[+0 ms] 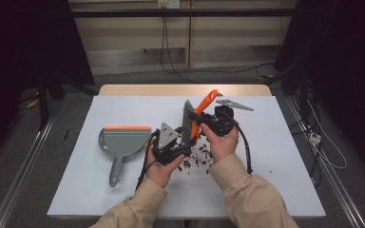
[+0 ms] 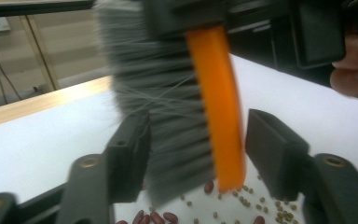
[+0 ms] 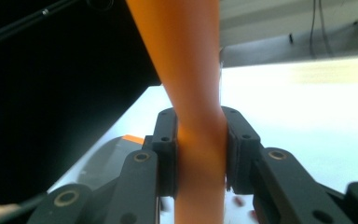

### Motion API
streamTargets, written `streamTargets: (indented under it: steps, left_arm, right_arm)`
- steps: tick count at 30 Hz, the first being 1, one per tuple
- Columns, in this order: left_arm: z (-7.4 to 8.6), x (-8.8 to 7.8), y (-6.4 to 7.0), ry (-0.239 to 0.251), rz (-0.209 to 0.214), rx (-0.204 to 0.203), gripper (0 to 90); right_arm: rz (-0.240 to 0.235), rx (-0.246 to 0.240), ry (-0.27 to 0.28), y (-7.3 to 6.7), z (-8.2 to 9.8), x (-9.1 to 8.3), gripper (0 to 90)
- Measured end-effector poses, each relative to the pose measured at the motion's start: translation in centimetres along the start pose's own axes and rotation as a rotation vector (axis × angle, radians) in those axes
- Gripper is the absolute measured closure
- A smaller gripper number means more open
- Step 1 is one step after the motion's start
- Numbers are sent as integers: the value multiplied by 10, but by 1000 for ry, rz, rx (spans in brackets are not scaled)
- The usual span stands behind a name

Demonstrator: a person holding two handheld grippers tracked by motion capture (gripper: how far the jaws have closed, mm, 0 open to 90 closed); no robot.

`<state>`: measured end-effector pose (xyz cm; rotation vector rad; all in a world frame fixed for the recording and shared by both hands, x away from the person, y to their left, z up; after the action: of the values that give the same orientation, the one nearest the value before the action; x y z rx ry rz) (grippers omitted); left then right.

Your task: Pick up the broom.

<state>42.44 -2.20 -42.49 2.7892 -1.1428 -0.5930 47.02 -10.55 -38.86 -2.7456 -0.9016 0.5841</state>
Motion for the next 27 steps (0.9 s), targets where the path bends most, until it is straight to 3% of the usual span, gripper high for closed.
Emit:
streamTargets:
  steps: [5,7,10,21,27]
  left_arm:
    - [-3,-12,-9,-2,32,-22,256]
    - [-5,-17,-12,-5,36,-33,230]
    - [-8,-24,-18,-5,43,-29,183]
    - [-12,-56,-47,5,41,-22,101]
    - [-9,-73,-63,4,28,-23,85]
  right_arm:
    - [27,-59,-20,25,-7,-26,704]
    - [32,-67,-28,28,-6,-28,703]
    - [53,-81,-57,44,-5,-44,704]
    - [101,-117,-109,78,1,-77,704]
    - [136,-135,-186,94,11,-90,704]
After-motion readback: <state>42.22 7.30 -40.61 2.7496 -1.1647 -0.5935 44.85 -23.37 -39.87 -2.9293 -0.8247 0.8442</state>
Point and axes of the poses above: each handheld gripper's, and its own axes: x roughly forward along the jaws, z roughly out of its underside, y roughly to its right, the point moved 9 cm from there along x, roughly forward along the jaws, and after that the axes turned 10 degrees about -x, right-handed, at the moved point
